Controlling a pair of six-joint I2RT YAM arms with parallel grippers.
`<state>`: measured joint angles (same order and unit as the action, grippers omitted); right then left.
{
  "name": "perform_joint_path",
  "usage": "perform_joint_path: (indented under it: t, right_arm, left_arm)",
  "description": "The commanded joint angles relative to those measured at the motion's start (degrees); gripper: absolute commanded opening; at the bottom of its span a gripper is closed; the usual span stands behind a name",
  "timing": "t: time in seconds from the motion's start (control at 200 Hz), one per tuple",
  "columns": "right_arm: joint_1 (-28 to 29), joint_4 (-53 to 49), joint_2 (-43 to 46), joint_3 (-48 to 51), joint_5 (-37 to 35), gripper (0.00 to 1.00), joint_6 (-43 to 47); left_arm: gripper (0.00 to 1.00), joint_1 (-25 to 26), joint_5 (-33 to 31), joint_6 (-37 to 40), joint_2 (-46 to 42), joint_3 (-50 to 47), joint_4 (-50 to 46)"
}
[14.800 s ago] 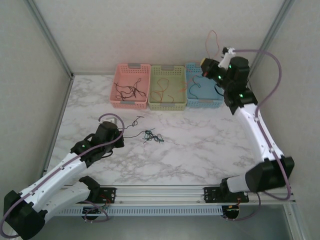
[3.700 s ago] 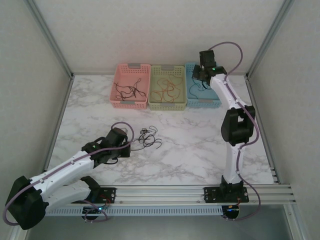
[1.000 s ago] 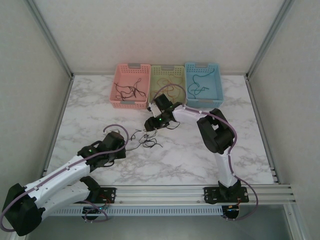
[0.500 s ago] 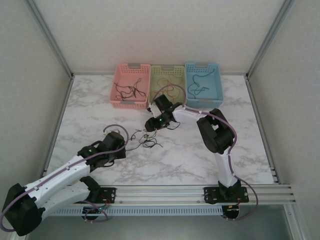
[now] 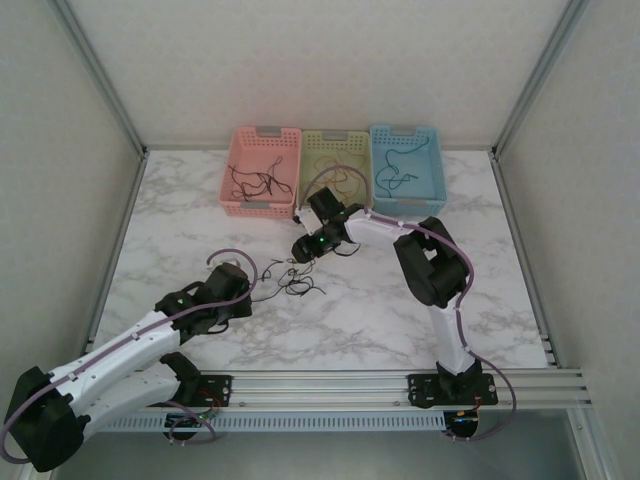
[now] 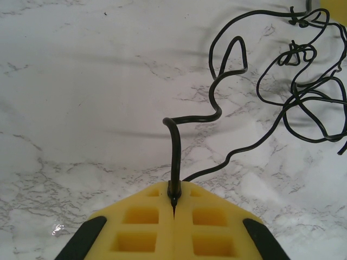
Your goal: Untangle the cables
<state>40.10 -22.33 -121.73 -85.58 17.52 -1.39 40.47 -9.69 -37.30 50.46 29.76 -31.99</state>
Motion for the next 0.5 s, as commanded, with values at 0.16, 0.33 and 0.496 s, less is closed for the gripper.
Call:
perform_joint_path:
  t: [0.16,0.33,0.496]
  right_arm:
    - [2.33,-2.11,-2.20,-0.91,-3.83,0.53,2.53]
    - [2.37,-2.88,-1.51,-0.38,-4.35,0.52,3.12]
    - [4.11,-1.84,-0.17,1.70,-5.17,0.55,3.74]
  left_arm:
    - [0.00,0.40,-0.06,0.58,0.15,-0.67,0.51]
    - [0.00,0.40,-0.06,0.57,0.07,-0.75,0.46]
    - [0.00,0.40,-0.06,0.56,0.14,-0.84,0.61]
